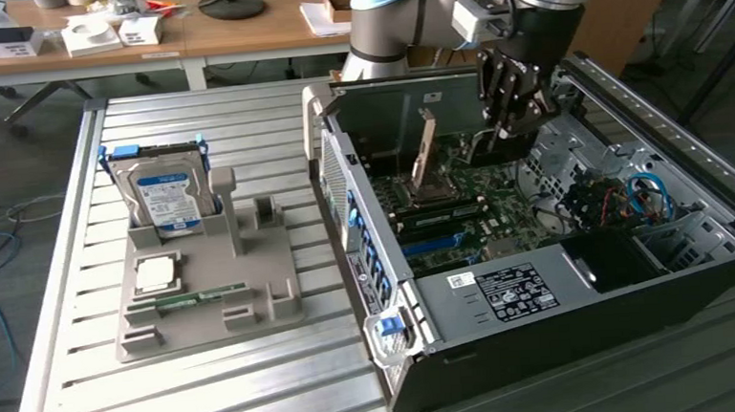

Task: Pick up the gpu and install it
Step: 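Insert the gpu into the slot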

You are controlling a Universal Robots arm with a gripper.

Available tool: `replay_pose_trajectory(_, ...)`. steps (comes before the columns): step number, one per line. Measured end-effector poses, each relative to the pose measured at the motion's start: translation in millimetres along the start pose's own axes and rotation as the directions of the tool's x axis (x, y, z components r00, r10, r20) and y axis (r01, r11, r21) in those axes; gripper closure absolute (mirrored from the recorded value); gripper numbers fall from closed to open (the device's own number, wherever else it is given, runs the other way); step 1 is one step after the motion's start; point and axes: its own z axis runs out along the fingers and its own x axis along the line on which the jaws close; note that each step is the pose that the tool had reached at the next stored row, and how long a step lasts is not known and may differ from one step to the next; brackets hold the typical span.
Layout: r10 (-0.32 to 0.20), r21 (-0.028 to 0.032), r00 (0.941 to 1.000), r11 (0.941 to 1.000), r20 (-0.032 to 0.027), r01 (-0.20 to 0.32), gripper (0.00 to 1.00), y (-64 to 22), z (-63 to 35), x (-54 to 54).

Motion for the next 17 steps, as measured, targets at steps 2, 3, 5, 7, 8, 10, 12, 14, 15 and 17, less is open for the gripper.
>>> replay_pose_trajectory(2, 0.000, 0.0007, 1.0000, 1.0000, -0.0001, 0.000, 0.74, 0.6, 0.9, 0.0)
replay_pose_trajectory(3, 0.000, 0.0008, 1.0000, 1.0000, -0.0001, 0.000, 0.74, 0.7, 1.3, 0.2)
replay_pose_trajectory(5, -0.001, 0.0009, 1.0000, 1.0000, -0.0002, 0.001, 0.74, 0.7, 2.1, 0.8)
replay_pose_trajectory(7, -0.001, 0.0010, 1.0000, 1.0000, 0.0000, 0.001, 0.74, 0.7, 3.2, 1.5)
replay_pose_trajectory(8, -0.001, 0.0011, 1.0000, 1.0000, -0.0001, 0.001, 0.74, 0.6, 3.5, 2.4)
replay_pose_trajectory(10, -0.001, 0.0010, 1.0000, 1.0000, 0.0000, 0.001, 0.74, 0.7, 3.9, 4.6)
replay_pose_trajectory(12, -0.002, 0.0010, 1.0000, 1.0000, -0.0001, 0.002, 0.74, 0.7, 4.2, 6.9)
replay_pose_trajectory(14, -0.002, 0.0010, 1.0000, 1.0000, 0.0000, 0.002, 0.74, 0.7, 4.4, 9.2)
replay_pose_trajectory(15, -0.002, 0.0010, 1.0000, 1.0000, 0.0000, 0.002, 0.74, 0.7, 4.4, 10.3)
replay_pose_trajectory(17, -0.002, 0.0010, 1.0000, 1.0000, 0.0000, 0.002, 0.74, 0.7, 4.5, 12.6)
